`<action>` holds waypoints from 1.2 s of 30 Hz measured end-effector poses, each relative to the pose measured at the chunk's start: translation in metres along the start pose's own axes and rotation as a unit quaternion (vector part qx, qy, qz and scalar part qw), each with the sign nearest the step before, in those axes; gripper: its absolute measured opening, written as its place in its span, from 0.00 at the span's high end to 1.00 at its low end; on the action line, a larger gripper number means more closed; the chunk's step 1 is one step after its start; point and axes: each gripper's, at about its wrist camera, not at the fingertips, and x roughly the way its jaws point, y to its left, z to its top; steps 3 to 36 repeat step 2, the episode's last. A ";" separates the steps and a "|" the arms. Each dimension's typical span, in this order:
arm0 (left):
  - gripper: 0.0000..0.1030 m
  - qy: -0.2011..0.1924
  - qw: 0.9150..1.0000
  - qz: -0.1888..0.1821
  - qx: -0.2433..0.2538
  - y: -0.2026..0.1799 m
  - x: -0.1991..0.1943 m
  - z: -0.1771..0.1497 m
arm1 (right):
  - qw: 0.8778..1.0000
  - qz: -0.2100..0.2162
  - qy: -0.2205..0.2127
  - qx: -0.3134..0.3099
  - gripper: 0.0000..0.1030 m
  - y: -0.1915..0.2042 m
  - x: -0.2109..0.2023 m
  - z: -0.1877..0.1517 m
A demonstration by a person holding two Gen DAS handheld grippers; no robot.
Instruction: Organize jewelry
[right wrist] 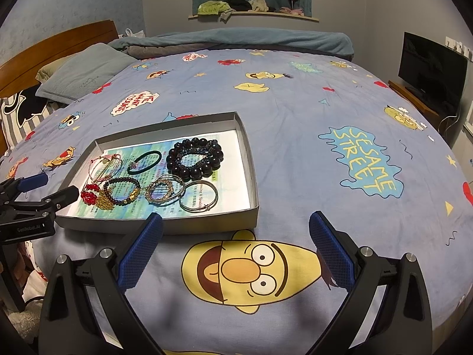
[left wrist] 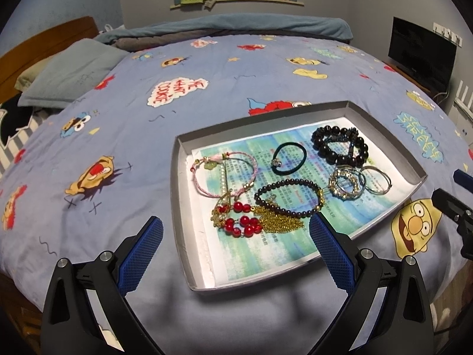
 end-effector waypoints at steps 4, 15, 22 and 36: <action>0.05 0.005 1.000 0.001 0.004 -0.002 0.002 -0.001 | 1.000 0.001 0.000 0.000 0.05 0.000 0.000 0.000; 0.05 0.005 1.000 0.001 0.004 -0.002 0.002 -0.001 | 1.000 0.001 0.000 0.000 0.05 0.000 0.000 0.000; 0.05 0.005 1.000 0.001 0.004 -0.002 0.002 -0.001 | 1.000 0.001 0.000 0.000 0.05 0.000 0.000 0.000; 0.05 0.005 1.000 0.001 0.004 -0.002 0.002 -0.001 | 1.000 0.001 0.000 0.000 0.05 0.000 0.000 0.000</action>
